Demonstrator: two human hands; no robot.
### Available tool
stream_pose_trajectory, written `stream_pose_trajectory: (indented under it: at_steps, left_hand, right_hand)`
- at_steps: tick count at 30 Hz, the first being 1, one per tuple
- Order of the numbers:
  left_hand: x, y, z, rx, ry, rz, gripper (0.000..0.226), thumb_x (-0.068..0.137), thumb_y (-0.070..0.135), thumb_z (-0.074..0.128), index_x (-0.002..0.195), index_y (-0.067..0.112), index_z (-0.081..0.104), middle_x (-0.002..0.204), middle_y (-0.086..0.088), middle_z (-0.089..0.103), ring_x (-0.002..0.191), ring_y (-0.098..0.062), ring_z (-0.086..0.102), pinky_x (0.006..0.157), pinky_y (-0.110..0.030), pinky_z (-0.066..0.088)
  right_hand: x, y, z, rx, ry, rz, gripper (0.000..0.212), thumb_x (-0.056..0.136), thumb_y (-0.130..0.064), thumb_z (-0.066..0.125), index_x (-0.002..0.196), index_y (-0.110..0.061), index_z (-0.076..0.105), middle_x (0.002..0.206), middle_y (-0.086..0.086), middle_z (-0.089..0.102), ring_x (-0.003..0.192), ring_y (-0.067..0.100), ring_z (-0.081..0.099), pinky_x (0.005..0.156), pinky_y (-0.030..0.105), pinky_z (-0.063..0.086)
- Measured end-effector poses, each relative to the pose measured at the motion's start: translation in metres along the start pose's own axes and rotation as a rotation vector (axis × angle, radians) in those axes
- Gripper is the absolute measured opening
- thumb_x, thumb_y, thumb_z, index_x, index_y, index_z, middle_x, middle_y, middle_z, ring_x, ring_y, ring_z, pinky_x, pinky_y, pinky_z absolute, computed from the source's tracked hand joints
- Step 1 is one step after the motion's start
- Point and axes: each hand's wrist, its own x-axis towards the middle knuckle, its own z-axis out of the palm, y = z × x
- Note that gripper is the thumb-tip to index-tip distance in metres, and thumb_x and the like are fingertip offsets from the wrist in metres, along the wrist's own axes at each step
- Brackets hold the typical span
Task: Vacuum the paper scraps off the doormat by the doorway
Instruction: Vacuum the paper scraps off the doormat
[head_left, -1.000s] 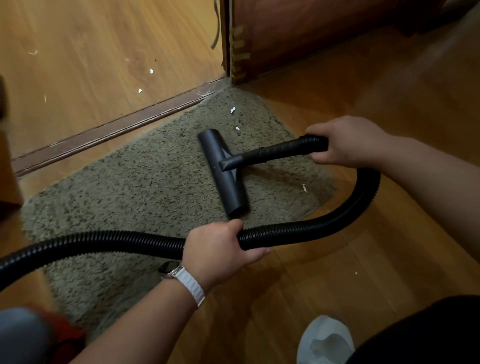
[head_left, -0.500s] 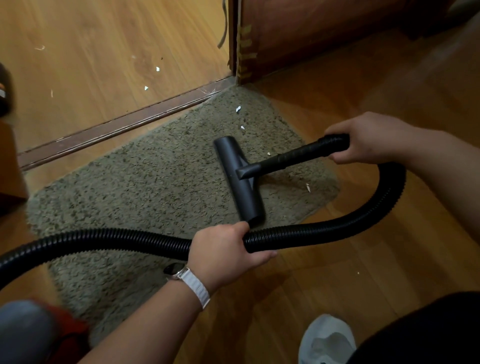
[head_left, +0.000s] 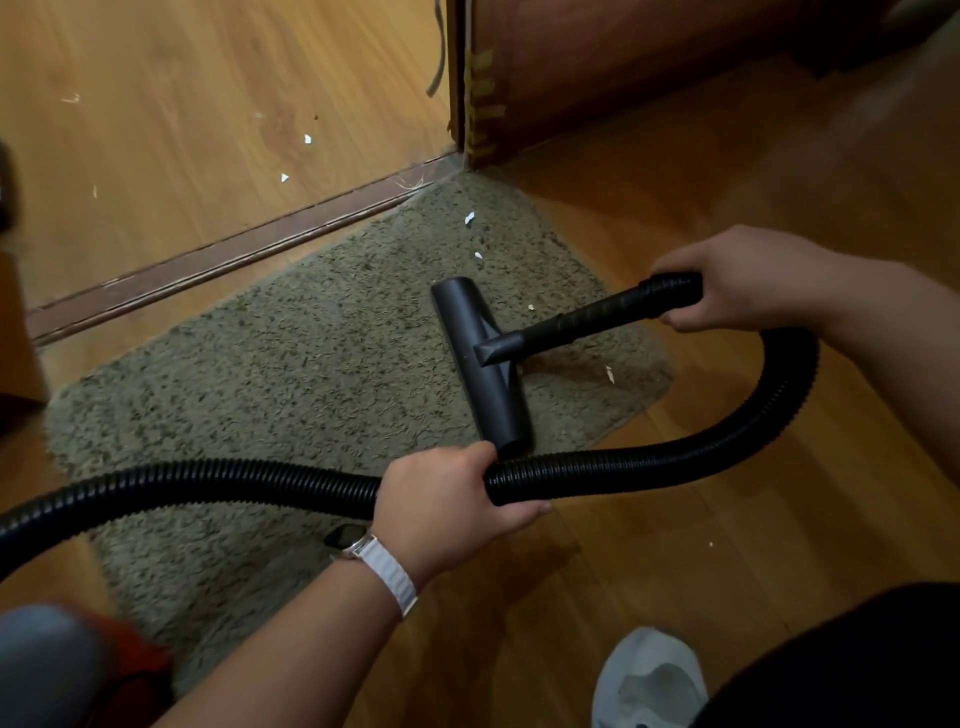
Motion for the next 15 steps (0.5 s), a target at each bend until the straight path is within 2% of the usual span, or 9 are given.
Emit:
stream_pose_trajectory:
  at_steps: [4, 7, 15]
  left_hand:
    - [-0.001, -0.001, 0.001, -0.005, -0.023, 0.013, 0.065, 0.072, 0.091, 0.038, 0.082, 0.029, 0.054, 0.067, 0.012, 0.055, 0.069, -0.007, 0.062, 0.060, -0.026, 0.050]
    - [0.001, 0.000, 0.006, 0.000, -0.021, 0.003, 0.067, 0.071, 0.092, 0.038, 0.082, 0.029, 0.054, 0.070, 0.011, 0.060, 0.070, -0.009, 0.063, 0.061, -0.027, 0.050]
    - [0.009, 0.018, 0.008, -0.026, -0.024, 0.045, 0.063, 0.073, 0.091, 0.041, 0.081, 0.028, 0.049, 0.070, 0.012, 0.055, 0.073, -0.011, 0.064, 0.057, -0.027, 0.041]
  right_hand:
    - [0.001, -0.004, 0.004, 0.009, 0.003, -0.018, 0.019, 0.090, -0.036, 0.069, 0.109, -0.038, 0.064, 0.069, -0.005, 0.064, 0.059, 0.010, 0.058, 0.052, 0.029, 0.046]
    - [-0.004, 0.000, 0.001, 0.032, -0.004, 0.032, 0.021, 0.090, -0.035, 0.069, 0.111, -0.037, 0.064, 0.069, -0.005, 0.064, 0.057, 0.011, 0.058, 0.050, 0.026, 0.042]
    - [-0.039, 0.014, 0.002, 0.041, -0.003, 0.193, 0.025, 0.091, -0.037, 0.069, 0.115, -0.037, 0.063, 0.063, -0.004, 0.063, 0.048, 0.009, 0.054, 0.041, 0.021, 0.035]
